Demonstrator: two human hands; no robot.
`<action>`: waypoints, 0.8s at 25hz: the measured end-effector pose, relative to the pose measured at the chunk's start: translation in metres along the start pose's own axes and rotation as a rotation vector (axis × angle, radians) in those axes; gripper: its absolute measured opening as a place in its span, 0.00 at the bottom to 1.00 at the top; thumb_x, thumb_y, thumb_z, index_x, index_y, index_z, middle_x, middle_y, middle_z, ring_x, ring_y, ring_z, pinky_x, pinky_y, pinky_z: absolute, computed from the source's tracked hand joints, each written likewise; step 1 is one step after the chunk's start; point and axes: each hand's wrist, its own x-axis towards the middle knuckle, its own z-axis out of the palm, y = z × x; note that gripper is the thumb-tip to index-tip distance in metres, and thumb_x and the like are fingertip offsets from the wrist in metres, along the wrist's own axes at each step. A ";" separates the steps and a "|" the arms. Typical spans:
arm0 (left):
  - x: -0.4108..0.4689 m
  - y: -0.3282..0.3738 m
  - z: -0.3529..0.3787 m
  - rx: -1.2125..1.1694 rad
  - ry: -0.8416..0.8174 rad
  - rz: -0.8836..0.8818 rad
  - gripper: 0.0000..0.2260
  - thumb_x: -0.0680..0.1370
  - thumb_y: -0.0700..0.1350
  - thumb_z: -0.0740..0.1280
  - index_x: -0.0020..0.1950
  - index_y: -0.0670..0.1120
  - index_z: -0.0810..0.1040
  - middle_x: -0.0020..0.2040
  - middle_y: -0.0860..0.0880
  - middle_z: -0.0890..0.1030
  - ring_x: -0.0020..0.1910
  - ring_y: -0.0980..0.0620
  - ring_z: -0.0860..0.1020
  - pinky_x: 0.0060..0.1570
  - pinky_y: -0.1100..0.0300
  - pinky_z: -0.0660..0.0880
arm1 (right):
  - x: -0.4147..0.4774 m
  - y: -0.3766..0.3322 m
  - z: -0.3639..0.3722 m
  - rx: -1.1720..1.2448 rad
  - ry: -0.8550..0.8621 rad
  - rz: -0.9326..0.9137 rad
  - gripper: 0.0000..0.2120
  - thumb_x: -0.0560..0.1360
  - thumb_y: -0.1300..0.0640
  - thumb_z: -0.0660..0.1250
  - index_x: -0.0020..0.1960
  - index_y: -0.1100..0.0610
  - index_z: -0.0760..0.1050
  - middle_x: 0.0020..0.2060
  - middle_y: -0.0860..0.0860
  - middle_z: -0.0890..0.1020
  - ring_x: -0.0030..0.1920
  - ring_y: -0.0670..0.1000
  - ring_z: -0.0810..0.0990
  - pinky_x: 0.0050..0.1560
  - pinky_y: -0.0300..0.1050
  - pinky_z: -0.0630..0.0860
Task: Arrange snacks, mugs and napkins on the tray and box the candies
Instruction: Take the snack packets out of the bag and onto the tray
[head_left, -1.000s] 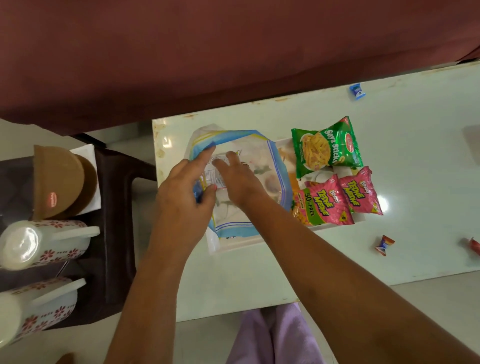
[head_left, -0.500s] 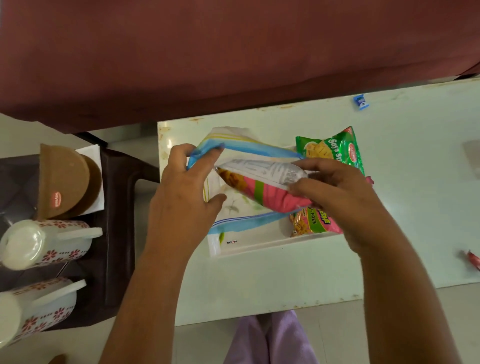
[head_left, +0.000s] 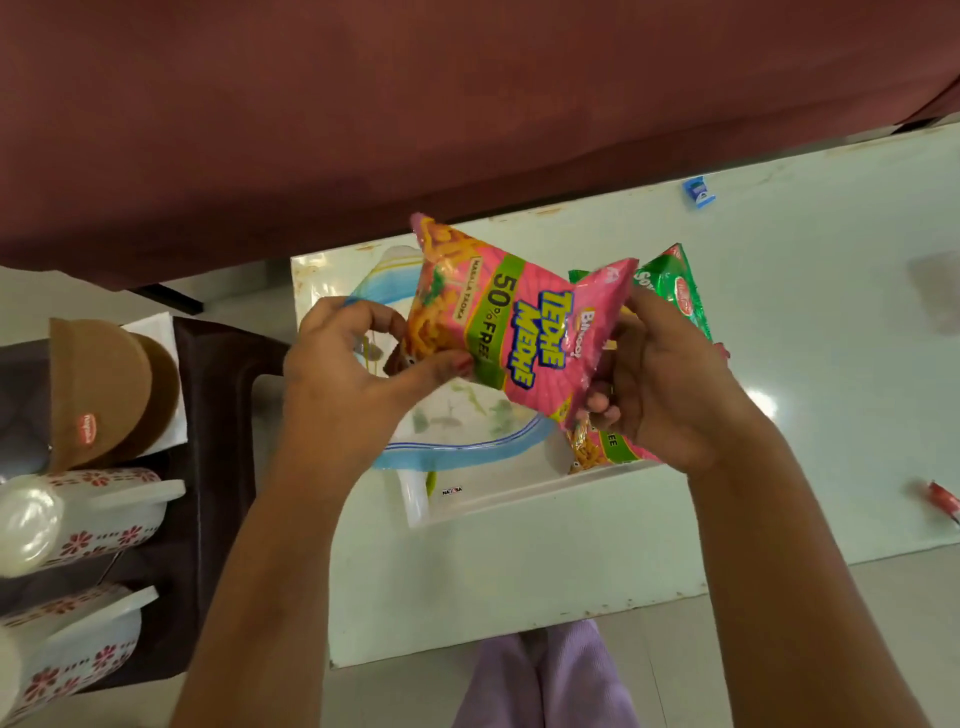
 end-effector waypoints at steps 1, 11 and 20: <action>0.001 0.000 0.002 0.013 0.019 -0.014 0.19 0.54 0.65 0.70 0.36 0.57 0.73 0.48 0.53 0.72 0.43 0.70 0.70 0.40 0.82 0.64 | 0.003 0.003 -0.001 -0.039 0.013 -0.026 0.28 0.75 0.33 0.50 0.41 0.50 0.80 0.29 0.50 0.80 0.26 0.47 0.76 0.25 0.36 0.70; -0.006 -0.002 0.024 0.232 0.048 -0.011 0.22 0.57 0.68 0.71 0.39 0.54 0.73 0.49 0.56 0.70 0.40 0.59 0.71 0.34 0.70 0.64 | 0.018 0.012 0.005 -0.057 0.037 -0.379 0.19 0.62 0.54 0.75 0.52 0.54 0.78 0.46 0.50 0.86 0.47 0.51 0.85 0.43 0.42 0.80; 0.000 -0.014 -0.027 0.490 0.438 0.022 0.22 0.70 0.32 0.69 0.62 0.45 0.72 0.68 0.41 0.67 0.63 0.43 0.70 0.60 0.51 0.73 | 0.064 -0.002 -0.105 -0.212 0.462 -0.300 0.04 0.72 0.55 0.71 0.44 0.56 0.81 0.37 0.50 0.86 0.38 0.50 0.85 0.39 0.44 0.80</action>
